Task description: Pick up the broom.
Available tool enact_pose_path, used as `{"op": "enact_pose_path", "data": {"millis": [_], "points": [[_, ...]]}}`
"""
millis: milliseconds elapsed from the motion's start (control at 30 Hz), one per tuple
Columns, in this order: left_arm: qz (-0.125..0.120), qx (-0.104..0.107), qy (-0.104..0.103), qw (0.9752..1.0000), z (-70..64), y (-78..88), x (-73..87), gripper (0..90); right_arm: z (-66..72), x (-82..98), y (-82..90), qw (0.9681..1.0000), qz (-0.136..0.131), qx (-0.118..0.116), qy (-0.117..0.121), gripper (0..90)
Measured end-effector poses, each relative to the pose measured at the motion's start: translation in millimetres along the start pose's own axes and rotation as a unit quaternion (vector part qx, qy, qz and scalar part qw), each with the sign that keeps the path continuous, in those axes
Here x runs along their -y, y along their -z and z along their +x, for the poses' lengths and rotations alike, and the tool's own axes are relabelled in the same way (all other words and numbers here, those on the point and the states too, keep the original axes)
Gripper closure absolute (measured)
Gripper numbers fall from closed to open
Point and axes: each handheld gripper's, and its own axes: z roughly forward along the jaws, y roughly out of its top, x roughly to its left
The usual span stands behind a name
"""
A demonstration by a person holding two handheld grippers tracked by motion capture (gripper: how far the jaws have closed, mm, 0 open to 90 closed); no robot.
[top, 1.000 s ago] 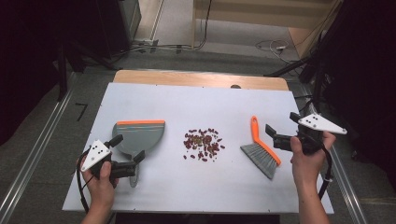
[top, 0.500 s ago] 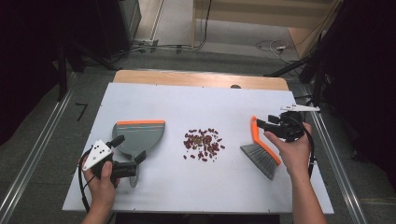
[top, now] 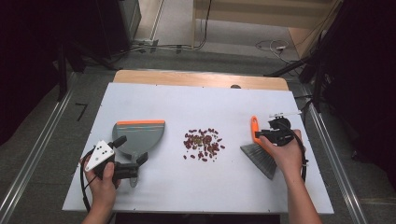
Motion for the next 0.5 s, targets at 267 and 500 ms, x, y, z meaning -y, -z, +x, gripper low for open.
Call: {"op": "enact_pose_path", "data": {"millis": [267, 500], "points": [[-0.001, 0.000, 0.002, 1.0000, -0.1, -0.1, 0.0, 0.0, 0.2, 2.9, -11.4, 0.9998, 0.020, 0.003, -0.002, 66.8], [0.003, 0.001, -0.001, 1.0000, 0.1, -0.3, 0.1, 0.0, 1.3, 5.1, -19.9, 0.9991, 0.040, 0.007, -0.006, 67.0]]}}
